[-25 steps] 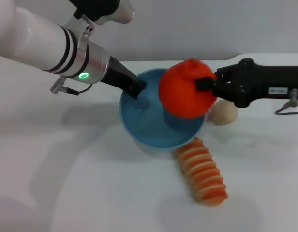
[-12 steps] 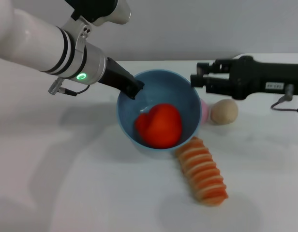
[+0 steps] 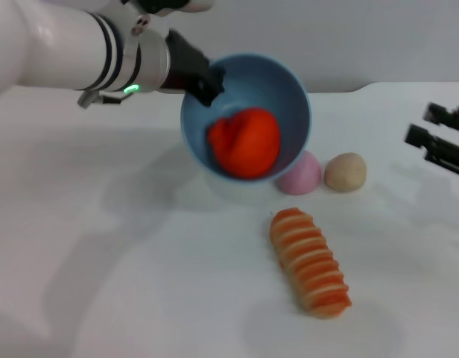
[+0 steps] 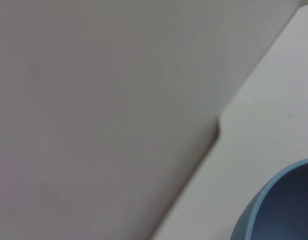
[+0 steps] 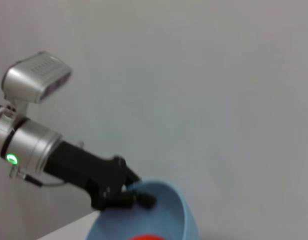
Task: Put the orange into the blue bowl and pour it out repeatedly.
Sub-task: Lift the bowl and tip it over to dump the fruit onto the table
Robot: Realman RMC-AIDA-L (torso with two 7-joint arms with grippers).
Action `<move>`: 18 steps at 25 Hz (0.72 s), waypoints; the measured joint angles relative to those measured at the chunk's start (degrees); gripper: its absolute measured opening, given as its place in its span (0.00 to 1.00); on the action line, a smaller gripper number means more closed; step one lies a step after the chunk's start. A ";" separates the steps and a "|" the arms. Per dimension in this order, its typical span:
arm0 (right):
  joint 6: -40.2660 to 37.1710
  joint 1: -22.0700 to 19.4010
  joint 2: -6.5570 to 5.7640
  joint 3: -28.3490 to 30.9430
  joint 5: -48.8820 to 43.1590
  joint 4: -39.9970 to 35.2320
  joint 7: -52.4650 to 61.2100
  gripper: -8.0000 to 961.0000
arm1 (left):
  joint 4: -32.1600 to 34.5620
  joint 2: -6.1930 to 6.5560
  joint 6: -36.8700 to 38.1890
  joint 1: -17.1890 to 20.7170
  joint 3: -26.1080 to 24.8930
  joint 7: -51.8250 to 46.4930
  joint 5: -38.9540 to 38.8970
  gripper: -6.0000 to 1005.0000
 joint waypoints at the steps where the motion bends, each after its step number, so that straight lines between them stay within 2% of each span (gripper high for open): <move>1: -0.41 -0.65 0.00 0.49 0.84 1.45 -1.61 0.60 | 0.50 0.00 -1.75 0.22 1.06 0.03 1.38 0.01; 5: -2.11 -2.54 -0.12 2.14 3.26 8.39 -8.01 0.62 | 3.01 -0.03 -10.57 2.37 7.21 1.20 7.34 0.01; 10: -3.12 -2.88 -0.54 3.07 3.33 13.08 -9.60 0.64 | 6.18 -0.16 -22.59 7.74 16.98 4.63 16.79 0.01; 13: -3.05 -3.51 -0.76 4.81 3.38 13.70 -9.65 0.64 | 7.24 -0.20 -28.60 11.62 19.78 10.32 17.43 0.01; 15: -2.53 -3.79 -0.78 7.43 3.40 14.15 -9.66 0.64 | 7.54 -0.25 -33.61 14.72 21.09 14.94 17.51 0.01; 16: -1.96 -4.04 -0.69 10.55 3.41 14.59 -9.86 0.64 | 7.65 -0.27 -36.58 16.36 21.69 17.32 17.52 0.01; 18: -1.75 -4.17 -0.61 11.71 3.42 14.76 -10.07 0.64 | 7.77 -0.29 -39.97 18.38 22.26 20.08 17.54 0.01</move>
